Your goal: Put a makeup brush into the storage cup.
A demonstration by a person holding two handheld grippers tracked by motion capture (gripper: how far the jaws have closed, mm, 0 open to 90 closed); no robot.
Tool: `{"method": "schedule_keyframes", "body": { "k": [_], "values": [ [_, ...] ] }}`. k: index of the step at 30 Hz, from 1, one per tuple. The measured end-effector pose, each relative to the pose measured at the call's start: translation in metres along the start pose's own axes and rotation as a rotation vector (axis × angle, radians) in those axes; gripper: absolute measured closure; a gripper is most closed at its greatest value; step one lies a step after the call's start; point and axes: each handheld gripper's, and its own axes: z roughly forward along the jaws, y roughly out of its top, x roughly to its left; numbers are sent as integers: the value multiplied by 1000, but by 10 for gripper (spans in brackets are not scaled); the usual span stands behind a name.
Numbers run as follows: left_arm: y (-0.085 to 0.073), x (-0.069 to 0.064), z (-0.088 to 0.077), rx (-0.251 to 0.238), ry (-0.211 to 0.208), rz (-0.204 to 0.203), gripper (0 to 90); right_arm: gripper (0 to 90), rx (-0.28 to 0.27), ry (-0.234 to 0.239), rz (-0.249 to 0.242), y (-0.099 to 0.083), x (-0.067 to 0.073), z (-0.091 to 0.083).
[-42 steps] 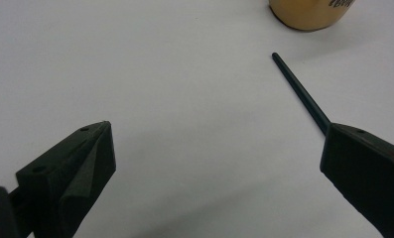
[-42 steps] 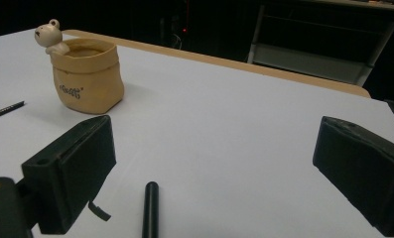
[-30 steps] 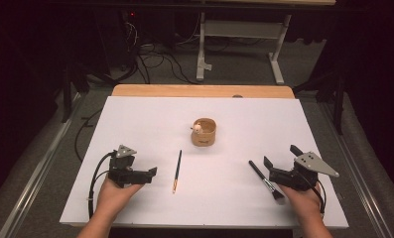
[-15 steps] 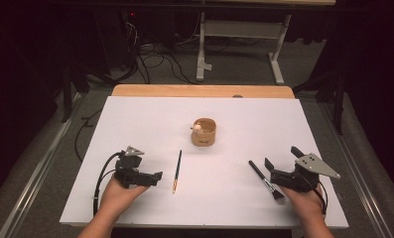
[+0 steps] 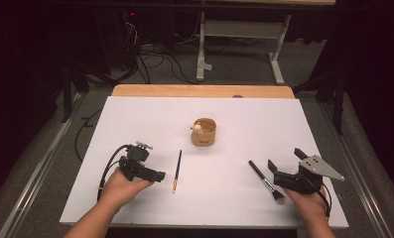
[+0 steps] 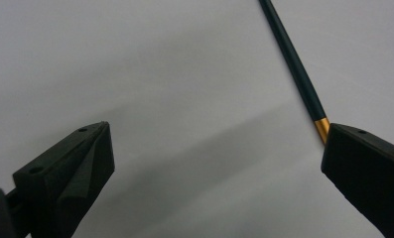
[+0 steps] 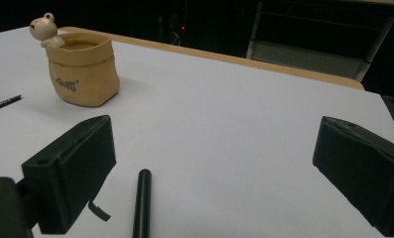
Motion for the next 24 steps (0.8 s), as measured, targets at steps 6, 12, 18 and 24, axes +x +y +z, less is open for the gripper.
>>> {"method": "schedule_keyframes", "body": {
  "k": [6,12,18,24],
  "values": [
    [3,2,-3,59,-18,-15,13,51,2,12,-6,-1,1,0],
    [8,4,-1,133,-14,-57,16,51,24,25,-14,-2,5,2],
    [17,4,-1,150,-11,-98,14,52,21,44,-24,-1,7,9],
    [20,-1,-3,166,-20,-117,11,52,14,38,-5,0,4,8]
  ]
}}
